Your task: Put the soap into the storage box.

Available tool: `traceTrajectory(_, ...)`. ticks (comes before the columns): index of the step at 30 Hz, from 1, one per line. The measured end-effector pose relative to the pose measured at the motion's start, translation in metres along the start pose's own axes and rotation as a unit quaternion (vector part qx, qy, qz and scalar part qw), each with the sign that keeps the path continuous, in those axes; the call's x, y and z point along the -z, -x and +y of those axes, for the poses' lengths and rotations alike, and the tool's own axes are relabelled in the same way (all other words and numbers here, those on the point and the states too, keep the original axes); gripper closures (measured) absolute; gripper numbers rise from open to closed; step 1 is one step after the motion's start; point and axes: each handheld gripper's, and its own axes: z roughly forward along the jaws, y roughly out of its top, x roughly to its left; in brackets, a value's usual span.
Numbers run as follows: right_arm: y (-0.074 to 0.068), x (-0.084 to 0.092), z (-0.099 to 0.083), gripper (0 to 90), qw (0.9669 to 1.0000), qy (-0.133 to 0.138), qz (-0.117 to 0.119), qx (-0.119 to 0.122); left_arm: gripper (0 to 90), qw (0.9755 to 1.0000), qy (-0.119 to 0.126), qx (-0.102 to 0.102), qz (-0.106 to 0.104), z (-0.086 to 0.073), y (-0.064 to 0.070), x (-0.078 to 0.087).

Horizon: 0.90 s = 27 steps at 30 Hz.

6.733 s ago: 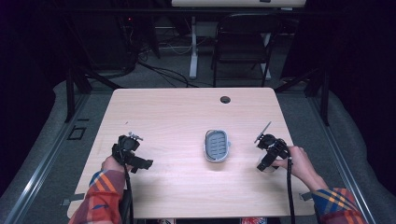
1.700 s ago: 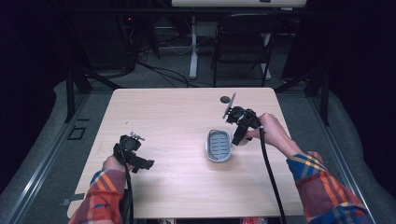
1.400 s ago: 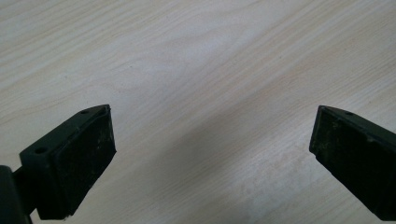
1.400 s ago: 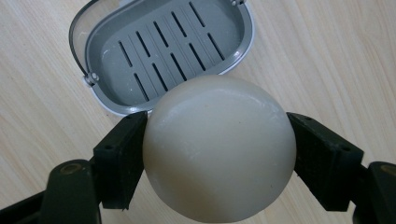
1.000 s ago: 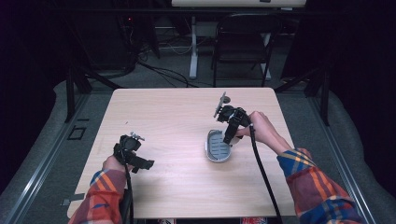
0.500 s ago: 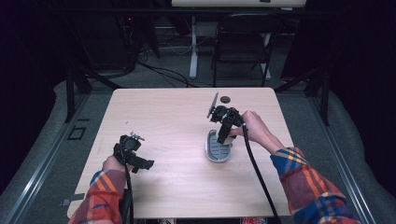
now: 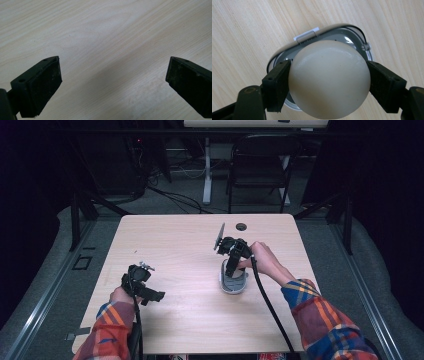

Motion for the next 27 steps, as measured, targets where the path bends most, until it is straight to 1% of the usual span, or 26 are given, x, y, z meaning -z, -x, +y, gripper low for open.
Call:
traceTrajectory(4, -0.001, -0.005, 0.001, 24.0, 1.0000, -0.001, 0.003, -0.003, 0.1, 1.0000, 0.000, 0.000, 0.000, 0.000, 0.000, 0.000)
traceTrajectory(5, -0.001, -0.007, 0.001, 24.0, 1.0000, -0.007, 0.001, 0.000, 0.1, 1.0000, 0.000, 0.000, 0.000, 0.000, 0.000, 0.000)
traceTrajectory(11, -0.001, -0.014, 0.000, 24.0, 0.9999, -0.009, 0.006, -0.003, 0.1, 1.0000, 0.000, 0.000, 0.000, 0.000, 0.000, 0.000)
traceTrajectory(17, -0.001, -0.022, -0.001, 23.9, 0.9999, -0.008, 0.012, -0.007, 0.2, 1.0000, 0.000, 0.000, -0.001, 0.000, 0.000, 0.000)
traceTrajectory(18, -0.001, -0.022, -0.001, 23.9, 0.9999, -0.011, 0.011, -0.006, 0.1, 1.0000, -0.001, 0.000, -0.001, 0.000, 0.000, 0.000)
traceTrajectory(19, -0.001, -0.024, -0.002, 23.9, 0.9999, -0.006, 0.012, -0.010, 0.2, 1.0000, -0.001, 0.000, -0.001, 0.000, 0.000, -0.001)
traceTrajectory(20, -0.001, -0.024, -0.002, 23.9, 0.9999, -0.009, 0.010, -0.008, 0.2, 1.0000, -0.001, 0.000, -0.001, 0.000, 0.000, -0.001)
traceTrajectory(23, 0.001, -0.026, -0.003, 23.8, 0.9998, -0.004, 0.013, -0.013, 0.2, 1.0000, -0.002, 0.001, -0.002, 0.000, 0.000, -0.001)
traceTrajectory(27, 0.001, -0.028, -0.004, 23.7, 0.9998, -0.008, 0.010, -0.014, 0.2, 1.0000, -0.003, 0.000, -0.002, 0.000, 0.000, -0.001)
